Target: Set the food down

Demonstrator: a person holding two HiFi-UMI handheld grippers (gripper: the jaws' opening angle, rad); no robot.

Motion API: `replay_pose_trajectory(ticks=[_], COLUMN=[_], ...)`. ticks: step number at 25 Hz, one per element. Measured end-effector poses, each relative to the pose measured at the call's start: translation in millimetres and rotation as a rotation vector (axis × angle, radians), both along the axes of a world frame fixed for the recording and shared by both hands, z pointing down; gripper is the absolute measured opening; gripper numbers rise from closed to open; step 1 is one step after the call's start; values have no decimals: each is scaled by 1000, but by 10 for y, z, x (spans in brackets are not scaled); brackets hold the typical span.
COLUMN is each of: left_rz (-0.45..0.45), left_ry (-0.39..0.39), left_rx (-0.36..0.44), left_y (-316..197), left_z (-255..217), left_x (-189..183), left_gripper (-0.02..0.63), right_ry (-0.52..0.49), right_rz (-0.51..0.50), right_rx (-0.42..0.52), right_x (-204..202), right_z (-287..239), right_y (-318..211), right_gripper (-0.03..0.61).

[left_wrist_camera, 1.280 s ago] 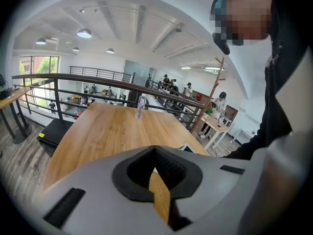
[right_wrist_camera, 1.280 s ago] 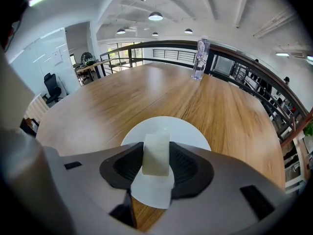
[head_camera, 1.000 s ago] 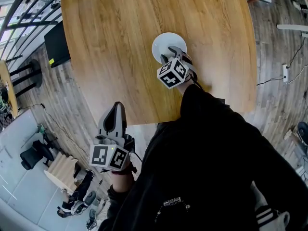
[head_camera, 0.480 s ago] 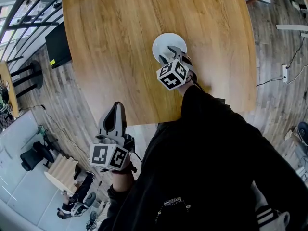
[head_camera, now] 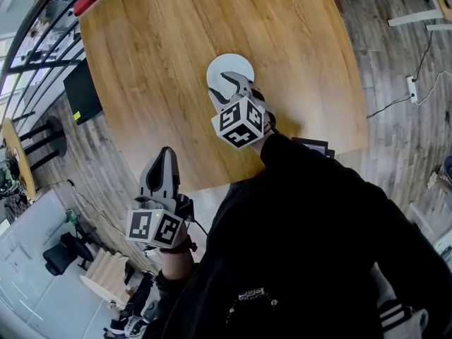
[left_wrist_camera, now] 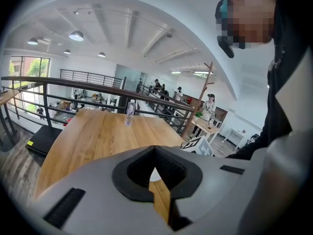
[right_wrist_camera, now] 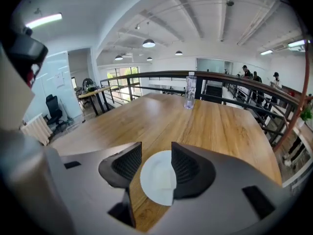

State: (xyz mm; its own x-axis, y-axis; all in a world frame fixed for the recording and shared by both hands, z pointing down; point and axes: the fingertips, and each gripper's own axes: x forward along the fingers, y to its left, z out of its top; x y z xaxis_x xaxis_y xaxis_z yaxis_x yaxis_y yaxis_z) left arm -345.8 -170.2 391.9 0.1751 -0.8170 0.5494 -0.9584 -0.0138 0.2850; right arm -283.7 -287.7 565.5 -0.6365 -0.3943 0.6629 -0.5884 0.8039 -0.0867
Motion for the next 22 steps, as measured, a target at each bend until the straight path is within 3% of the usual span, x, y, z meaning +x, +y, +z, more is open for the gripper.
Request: replay_pose_trajectory(ticks=[4,11,15,22], left_rz=[47,69,111,223], left_ry=[8,67,92,129], left_rx=[31,87,122,230], left_y=[-96,-303,-348,-479], left_z=[-108,-244,-347,-669], left_x=[110,147,280,589], left_gripper=[-2,-2,-2,-2], right_ry=[-159,-384,-429,-531], right_rz=[27,43,-10,-158], right_rx=[-61,28,-12,0], right_x=[-20,168,246,263], right_z=[-586,-1604,-1759,-2279], right_y=[201,383,570,940], right_gripper=[198,94,27,18])
